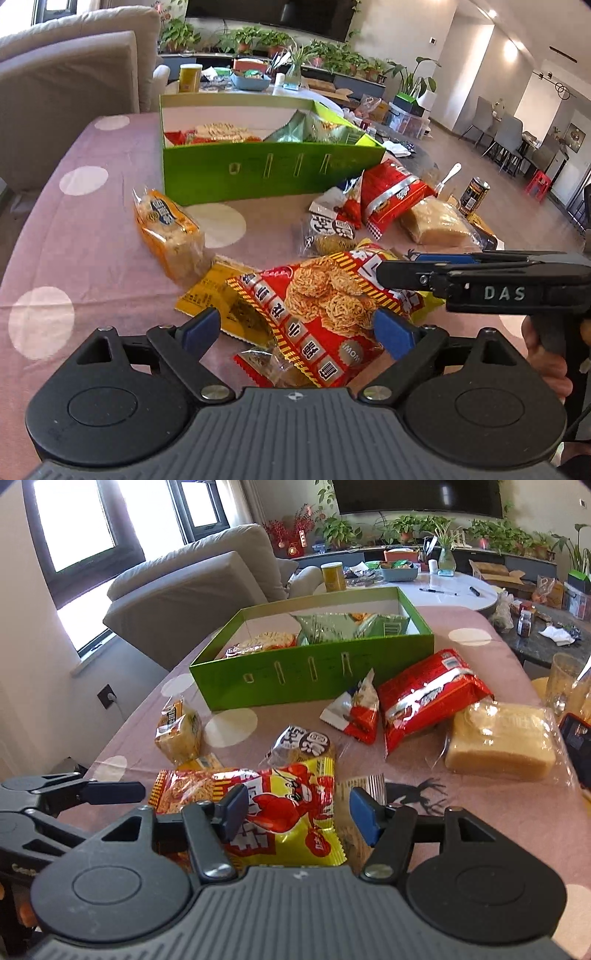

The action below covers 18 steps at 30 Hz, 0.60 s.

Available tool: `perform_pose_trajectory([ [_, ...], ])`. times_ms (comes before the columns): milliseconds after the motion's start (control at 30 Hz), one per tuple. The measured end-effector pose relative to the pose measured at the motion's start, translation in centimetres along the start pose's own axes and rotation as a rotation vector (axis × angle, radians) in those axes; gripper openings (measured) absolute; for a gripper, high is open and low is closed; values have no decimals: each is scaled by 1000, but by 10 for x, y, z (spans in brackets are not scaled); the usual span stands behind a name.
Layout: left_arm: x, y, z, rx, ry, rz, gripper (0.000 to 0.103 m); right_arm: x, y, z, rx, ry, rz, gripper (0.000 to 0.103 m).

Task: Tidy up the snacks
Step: 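Close the right gripper on the red-and-yellow crayfish bag and lift it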

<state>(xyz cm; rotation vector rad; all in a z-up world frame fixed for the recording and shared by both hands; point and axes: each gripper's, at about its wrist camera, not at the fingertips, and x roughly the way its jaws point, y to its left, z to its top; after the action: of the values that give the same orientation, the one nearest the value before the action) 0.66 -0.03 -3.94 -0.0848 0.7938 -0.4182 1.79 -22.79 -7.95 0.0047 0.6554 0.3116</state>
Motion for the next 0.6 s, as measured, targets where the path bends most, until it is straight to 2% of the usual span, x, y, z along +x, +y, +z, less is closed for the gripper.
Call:
perform_pose_trajectory([
  [133, 3, 1, -1, -8, 10, -30, 88, 3, -5, -1, 33, 13, 22, 62],
  [200, 4, -1, -1, 5, 11, -45, 83, 3, -4, -1, 32, 12, 24, 62],
  [267, 4, -5, -2, 26, 12, -68, 73, 2, -4, -2, 32, 17, 36, 62],
  [300, 4, -7, -2, 37, 14, -76, 73, 2, -3, -2, 33, 20, 44, 62],
  [500, 1, -14, -1, 84, -14, -46, 68, 1, 0, -2, 30, 21, 54, 62],
  [600, -2, -15, 2, 105, -36, -29, 66, -3, 2, -2, 21, 11, 49, 58],
])
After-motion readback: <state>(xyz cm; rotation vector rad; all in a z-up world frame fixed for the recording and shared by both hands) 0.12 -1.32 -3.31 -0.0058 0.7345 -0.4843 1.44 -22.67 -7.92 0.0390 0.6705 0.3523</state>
